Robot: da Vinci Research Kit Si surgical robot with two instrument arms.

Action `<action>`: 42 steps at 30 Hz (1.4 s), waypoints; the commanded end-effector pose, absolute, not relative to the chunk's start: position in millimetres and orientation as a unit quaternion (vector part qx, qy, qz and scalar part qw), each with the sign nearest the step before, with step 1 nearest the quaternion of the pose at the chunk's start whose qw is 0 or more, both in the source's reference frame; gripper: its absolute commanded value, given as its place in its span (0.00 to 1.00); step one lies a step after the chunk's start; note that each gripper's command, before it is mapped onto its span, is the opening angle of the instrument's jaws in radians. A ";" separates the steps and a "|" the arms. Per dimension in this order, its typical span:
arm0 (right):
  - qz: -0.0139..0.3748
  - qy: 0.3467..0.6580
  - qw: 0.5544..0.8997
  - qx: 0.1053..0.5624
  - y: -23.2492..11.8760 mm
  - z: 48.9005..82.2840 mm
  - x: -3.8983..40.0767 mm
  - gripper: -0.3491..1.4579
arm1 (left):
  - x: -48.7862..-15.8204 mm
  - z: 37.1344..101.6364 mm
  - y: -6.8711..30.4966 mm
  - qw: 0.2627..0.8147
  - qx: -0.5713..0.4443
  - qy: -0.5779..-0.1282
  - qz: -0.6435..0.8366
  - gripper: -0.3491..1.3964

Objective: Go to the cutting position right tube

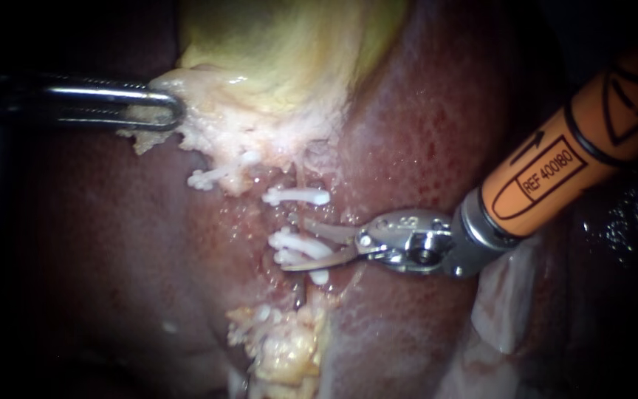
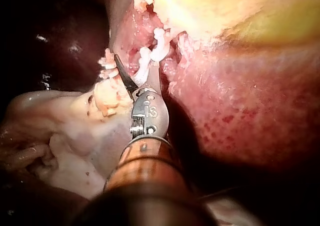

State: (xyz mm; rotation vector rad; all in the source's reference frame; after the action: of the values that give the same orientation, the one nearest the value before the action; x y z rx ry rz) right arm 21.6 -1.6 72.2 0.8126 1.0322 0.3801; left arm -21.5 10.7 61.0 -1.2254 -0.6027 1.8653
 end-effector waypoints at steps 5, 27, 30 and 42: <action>0.179 0.502 0.752 0.388 -1.4 72.2 23.1 0.95 | -21.6 61.0 10.7 0.404 -0.485 -0.238 0.738 0.00; 0.194 0.560 0.695 0.407 0.6 70.7 25.5 0.91 | -21.9 61.1 10.8 0.404 -0.485 -0.238 0.738 0.00; 0.195 0.558 0.695 0.409 0.4 70.9 26.1 0.91 | -21.9 61.1 10.8 0.404 -0.485 -0.238 0.738 0.00; 0.196 0.555 0.692 0.418 0.0 70.3 27.2 0.91 | -22.0 61.1 10.8 0.404 -0.485 -0.238 0.738 0.00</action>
State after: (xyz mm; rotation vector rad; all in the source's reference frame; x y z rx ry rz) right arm 27.2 -0.1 70.2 0.9323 1.2400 0.4396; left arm -22.0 10.8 61.1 -1.2241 -0.5998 1.8641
